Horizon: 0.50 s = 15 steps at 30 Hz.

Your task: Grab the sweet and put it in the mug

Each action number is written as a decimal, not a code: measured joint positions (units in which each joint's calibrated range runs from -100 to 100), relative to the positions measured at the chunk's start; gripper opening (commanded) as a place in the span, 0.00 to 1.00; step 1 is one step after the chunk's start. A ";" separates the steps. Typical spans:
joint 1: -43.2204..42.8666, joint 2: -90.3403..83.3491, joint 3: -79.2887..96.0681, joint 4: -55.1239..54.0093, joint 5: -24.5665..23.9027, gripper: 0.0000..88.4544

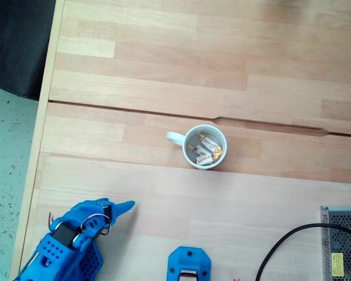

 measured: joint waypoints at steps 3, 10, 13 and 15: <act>-3.47 -4.18 1.26 1.30 -0.05 0.37; -12.26 -14.99 4.57 3.09 -0.05 0.37; -15.21 -21.62 5.56 3.01 -0.05 0.37; -16.77 -24.61 5.56 3.01 -0.05 0.37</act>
